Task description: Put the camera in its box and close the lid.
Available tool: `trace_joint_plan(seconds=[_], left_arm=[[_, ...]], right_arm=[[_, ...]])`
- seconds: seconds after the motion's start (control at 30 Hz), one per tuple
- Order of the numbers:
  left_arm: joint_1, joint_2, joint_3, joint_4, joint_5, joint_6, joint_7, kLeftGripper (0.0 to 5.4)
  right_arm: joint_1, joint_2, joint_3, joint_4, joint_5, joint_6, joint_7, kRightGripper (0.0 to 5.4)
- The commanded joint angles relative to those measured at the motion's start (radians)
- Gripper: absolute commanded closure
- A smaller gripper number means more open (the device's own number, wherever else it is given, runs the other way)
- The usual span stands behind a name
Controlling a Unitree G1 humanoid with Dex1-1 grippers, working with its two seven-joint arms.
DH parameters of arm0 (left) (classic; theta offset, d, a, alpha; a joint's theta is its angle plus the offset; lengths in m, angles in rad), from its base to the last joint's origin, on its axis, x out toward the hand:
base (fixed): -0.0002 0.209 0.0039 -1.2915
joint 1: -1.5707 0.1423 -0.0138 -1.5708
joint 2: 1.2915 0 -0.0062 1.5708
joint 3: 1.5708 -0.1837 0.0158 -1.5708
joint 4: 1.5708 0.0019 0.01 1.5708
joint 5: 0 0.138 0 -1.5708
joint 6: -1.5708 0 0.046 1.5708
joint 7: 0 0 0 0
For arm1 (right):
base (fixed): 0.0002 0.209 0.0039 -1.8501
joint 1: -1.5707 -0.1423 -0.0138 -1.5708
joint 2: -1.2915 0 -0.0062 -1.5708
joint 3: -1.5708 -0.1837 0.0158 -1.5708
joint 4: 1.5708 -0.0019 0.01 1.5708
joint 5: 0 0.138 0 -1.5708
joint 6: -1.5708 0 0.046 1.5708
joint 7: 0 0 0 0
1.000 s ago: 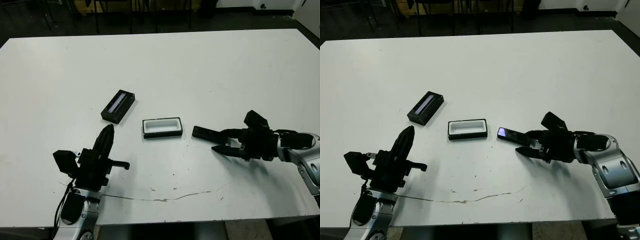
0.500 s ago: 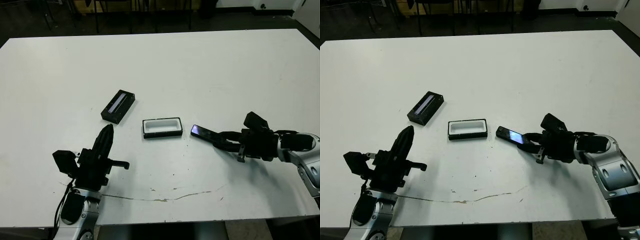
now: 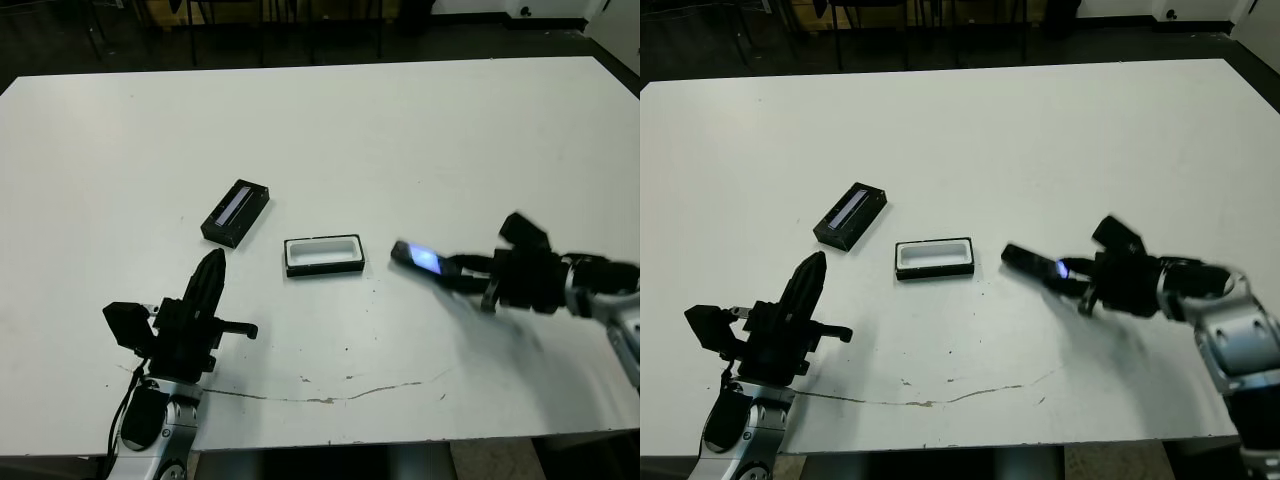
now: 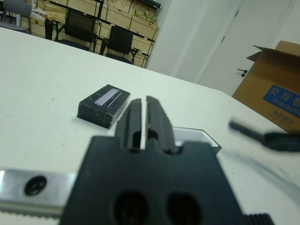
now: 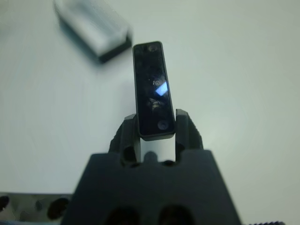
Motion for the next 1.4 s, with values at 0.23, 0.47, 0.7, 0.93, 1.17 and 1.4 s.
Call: trace_joint_plan(seconds=[0.23,0.47,0.7,0.93,1.17,1.4], left_arm=[[0.053,0.012,0.008,0.009,-0.001,0.020,0.004,5.40],[0.048,0.012,0.010,-0.006,0.017,0.035,0.027,5.40],[0.037,0.014,0.002,-0.025,0.022,0.064,0.039,5.40],[0.031,0.011,-0.004,-0.024,0.027,0.064,0.044,5.40],[0.031,0.009,-0.010,-0.025,0.039,0.069,0.051,5.40],[0.032,0.005,-0.021,-0.018,0.053,0.055,0.062,5.40]], right_arm=[[-0.305,0.086,0.059,0.178,-0.008,-0.137,0.108,4.89],[-0.512,0.139,0.239,0.403,-0.145,-0.208,0.271,4.89],[-0.620,0.189,0.356,0.522,-0.287,-0.299,0.358,4.90],[-0.649,0.223,0.402,0.586,-0.347,-0.301,0.438,4.90],[-0.639,0.233,0.417,0.594,-0.374,-0.293,0.486,4.90],[-0.606,0.228,0.430,0.570,-0.404,-0.323,0.486,4.90]])
